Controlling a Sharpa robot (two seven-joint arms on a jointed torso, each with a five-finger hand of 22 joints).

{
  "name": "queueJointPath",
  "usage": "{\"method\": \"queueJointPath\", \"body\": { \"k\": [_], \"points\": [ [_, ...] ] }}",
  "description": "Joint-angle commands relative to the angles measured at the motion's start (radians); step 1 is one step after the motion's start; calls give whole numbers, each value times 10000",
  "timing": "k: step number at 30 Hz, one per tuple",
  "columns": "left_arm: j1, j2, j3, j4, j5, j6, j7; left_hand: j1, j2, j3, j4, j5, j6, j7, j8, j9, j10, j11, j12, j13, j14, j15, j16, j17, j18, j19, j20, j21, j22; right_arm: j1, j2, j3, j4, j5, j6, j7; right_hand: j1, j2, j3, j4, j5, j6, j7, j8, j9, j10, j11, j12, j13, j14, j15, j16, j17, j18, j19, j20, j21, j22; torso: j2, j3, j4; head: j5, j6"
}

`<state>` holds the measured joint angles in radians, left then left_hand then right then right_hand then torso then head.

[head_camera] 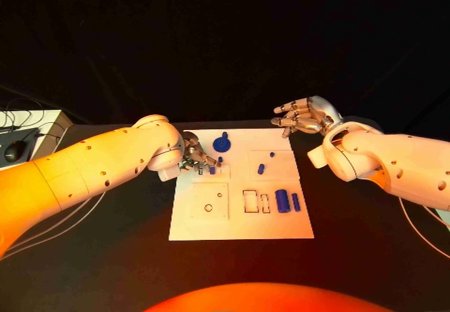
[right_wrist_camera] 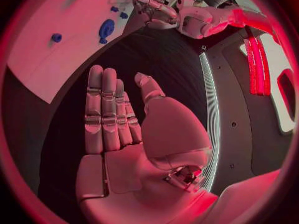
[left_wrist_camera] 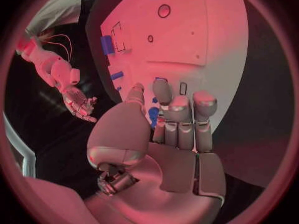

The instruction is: Assemble the parts on the task board

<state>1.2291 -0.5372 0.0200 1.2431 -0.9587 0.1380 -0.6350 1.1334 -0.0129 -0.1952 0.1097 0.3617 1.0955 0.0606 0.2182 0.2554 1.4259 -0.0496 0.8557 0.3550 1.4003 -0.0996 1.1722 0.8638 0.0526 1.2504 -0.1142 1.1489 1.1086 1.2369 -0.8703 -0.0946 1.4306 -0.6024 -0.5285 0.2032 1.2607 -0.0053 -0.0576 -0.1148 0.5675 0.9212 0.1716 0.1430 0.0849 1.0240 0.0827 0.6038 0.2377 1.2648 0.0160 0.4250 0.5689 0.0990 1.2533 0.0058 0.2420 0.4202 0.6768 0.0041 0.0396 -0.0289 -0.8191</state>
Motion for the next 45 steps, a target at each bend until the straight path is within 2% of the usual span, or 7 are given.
{"method": "queueJointPath", "body": {
  "k": [1, 12, 24, 29, 34, 40, 45],
  "points": [
    [-32, 61, -2, -60, -104, 1, 23, -23, 48, 43, 70, 63, 61, -3, -17, 1, -60, 6, -44, 22, -22, 45, -44, 15, 166, -31, 19, -24, 17, -9, 6, 4, 9, -90, 80, 54, -55, 19, -8, -42, 35, 4, 84, -24, -16, -89, -9, -64, -9, -14, 28, -41, -9, -118, -61, -18, 34, -9, 16, 4, -2, 6, 5],
    [-68, 168, -14, -221, -154, 19, -21, 3, 108, 64, 60, 74, -20, -161, 489, 1133, 18, -90, -228, 196, -6, -25, -54, 97, 122, 27, -53, -52, 123, -14, 6, 4, 16, -91, 86, 51, -55, 19, -8, -42, 35, 4, 84, -24, -16, -89, -9, -64, -9, -14, 28, -41, -9, -118, -61, -18, 34, -9, 14, 14, -2, -10, -23],
    [-115, 291, -71, -378, -132, 63, -22, 254, 313, 523, -293, 52, 51, -303, 849, 1780, 86, -166, -316, 214, 13, -71, -31, 143, 82, 54, -83, -49, 192, -14, 6, 4, 23, -91, 98, 48, -55, 19, -8, -42, 35, 4, 84, -24, -16, -89, -9, -64, -9, -14, 28, -41, -9, -118, -61, -18, 34, -9, 8, 23, -4, -28, -55],
    [-118, 308, -83, -425, -131, 127, -25, 326, 150, 1227, -486, 58, -29, -441, 1277, 2199, 116, -247, -380, 228, 16, -113, -34, 149, 37, 58, -130, -54, 229, -14, 8, 4, 26, -91, 102, 46, -55, 19, -8, -42, 35, 4, 84, -24, -16, -89, -9, -64, -9, -14, 28, -41, -9, -118, -61, -18, 34, -9, 7, 20, 1, -37, -74],
    [-119, 322, -91, -424, -131, 167, -28, 251, -31, 1646, -511, 61, -72, -481, 1455, 2324, 131, -253, -408, 265, 19, -121, -30, 159, 24, 68, -142, -71, 258, -14, 9, 4, 25, -91, 105, 44, -55, 19, -8, -42, 35, 4, 84, -24, -16, -89, -9, -64, -9, -14, 28, -41, -9, -118, -61, -18, 34, -9, 7, 19, -5, -37, -80],
    [-119, 334, -98, -405, -131, 199, -32, 241, -82, 1693, -521, 54, -80, -497, 1511, 2359, 138, -263, -416, 274, 21, -127, -24, 167, 21, 71, -144, -73, 270, -14, 12, 4, 24, -91, 112, 42, -55, 19, -8, -42, 35, 4, 84, -24, -16, -89, -9, -64, -9, -14, 28, -41, -9, -118, -61, -18, 34, -9, 6, 19, -7, -46, -82],
    [-119, 336, -108, -364, -131, 240, -14, 215, -328, 1832, -442, 42, -79, -455, 1457, 2284, 126, -242, -428, 314, 19, -115, -36, 161, 22, 67, -138, -93, 288, -14, 14, 4, 21, -91, 114, 42, -66, 31, 14, -40, 51, 11, 82, -20, -14, -83, -14, -57, -11, -9, 25, -35, -13, -117, -77, -21, 97, -54, 2, 18, 8, -35, -91]
  ]
}}
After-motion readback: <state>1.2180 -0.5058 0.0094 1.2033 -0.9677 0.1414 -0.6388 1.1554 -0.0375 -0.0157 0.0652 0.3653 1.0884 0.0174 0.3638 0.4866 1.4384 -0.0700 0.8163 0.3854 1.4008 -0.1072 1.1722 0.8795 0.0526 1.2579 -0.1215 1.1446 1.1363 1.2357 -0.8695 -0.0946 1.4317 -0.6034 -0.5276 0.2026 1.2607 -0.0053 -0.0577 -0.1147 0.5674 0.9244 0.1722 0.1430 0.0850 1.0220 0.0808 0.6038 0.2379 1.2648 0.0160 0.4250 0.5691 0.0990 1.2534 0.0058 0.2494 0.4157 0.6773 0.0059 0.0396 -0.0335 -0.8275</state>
